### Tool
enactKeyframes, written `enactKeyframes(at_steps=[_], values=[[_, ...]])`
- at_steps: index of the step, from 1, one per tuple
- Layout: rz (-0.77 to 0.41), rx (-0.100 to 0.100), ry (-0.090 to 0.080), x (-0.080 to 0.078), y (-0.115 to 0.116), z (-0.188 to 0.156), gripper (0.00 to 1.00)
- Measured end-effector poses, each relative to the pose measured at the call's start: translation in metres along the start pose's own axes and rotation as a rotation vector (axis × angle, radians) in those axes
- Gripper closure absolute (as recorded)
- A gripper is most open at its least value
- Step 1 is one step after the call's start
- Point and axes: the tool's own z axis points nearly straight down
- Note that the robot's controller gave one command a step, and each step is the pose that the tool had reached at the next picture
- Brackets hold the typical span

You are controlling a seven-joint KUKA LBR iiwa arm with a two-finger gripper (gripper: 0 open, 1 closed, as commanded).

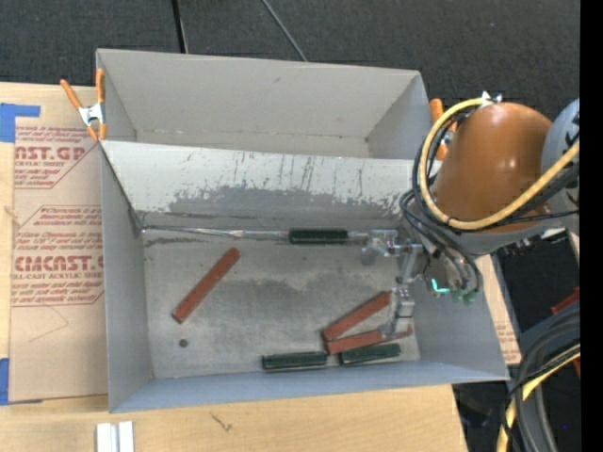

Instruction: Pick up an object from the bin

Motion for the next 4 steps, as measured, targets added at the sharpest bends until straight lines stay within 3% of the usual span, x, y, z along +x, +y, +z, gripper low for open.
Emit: enactKeyframes(at_steps=[1,3,4], values=[[-0.001,0.001,-0.008,-0.002,0.000,-0.003,0.00],[-0.193,0.002,-0.011,-0.008,-0.021,0.142,0.00],[-0.159,-0.002,-0.007,-0.011,-0.029,0.163,0.00]])
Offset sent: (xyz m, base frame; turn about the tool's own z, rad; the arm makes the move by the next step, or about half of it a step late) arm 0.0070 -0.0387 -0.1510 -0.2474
